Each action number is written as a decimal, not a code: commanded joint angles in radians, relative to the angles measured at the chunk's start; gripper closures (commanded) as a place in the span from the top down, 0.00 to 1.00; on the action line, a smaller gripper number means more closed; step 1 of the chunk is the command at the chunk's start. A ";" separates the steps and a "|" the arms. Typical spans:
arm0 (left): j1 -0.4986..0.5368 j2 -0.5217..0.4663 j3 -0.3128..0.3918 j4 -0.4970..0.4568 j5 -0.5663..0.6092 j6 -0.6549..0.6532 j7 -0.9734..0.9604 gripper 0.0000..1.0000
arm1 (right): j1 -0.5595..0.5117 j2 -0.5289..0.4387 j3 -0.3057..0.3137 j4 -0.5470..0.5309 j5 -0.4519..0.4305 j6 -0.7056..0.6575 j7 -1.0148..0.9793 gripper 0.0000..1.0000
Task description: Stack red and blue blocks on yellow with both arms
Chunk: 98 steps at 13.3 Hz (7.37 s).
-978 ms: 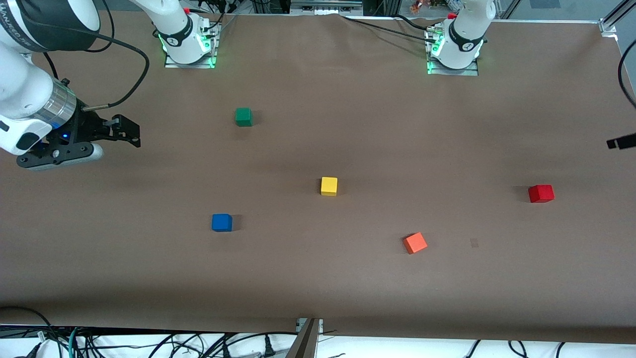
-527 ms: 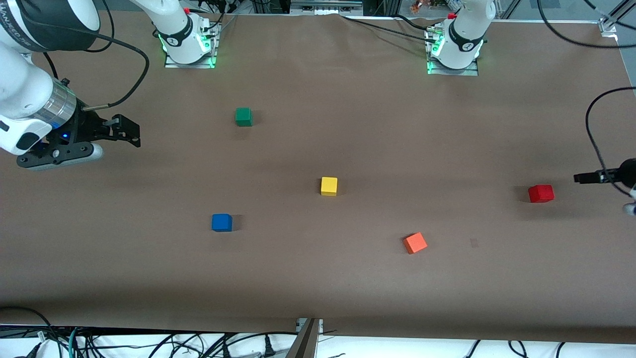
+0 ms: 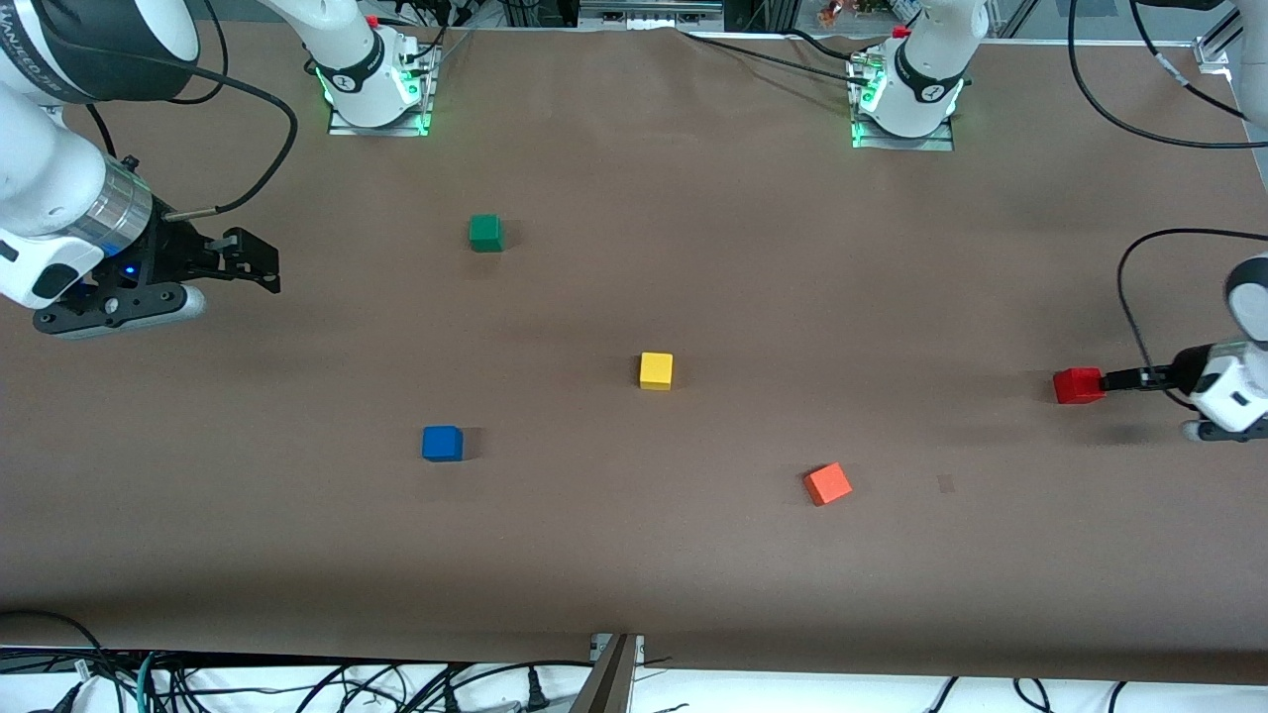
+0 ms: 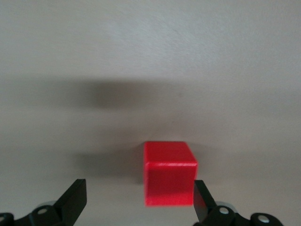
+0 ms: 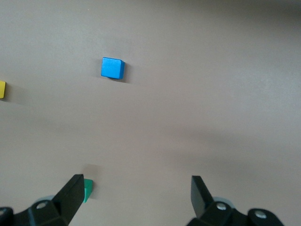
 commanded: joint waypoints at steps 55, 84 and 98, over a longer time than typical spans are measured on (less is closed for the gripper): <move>-1.042 0.235 -0.119 0.424 0.091 -0.091 -1.074 0.02 | -0.007 -0.003 0.005 0.009 0.009 -0.003 -0.001 1.00; -0.357 -0.428 -0.050 0.363 0.039 -0.632 -0.486 1.00 | -0.006 -0.003 0.007 0.009 0.010 -0.001 0.003 1.00; -0.346 -0.448 -0.035 0.309 -0.019 -0.719 -0.482 1.00 | 0.060 0.098 0.015 0.050 0.002 0.102 -0.007 1.00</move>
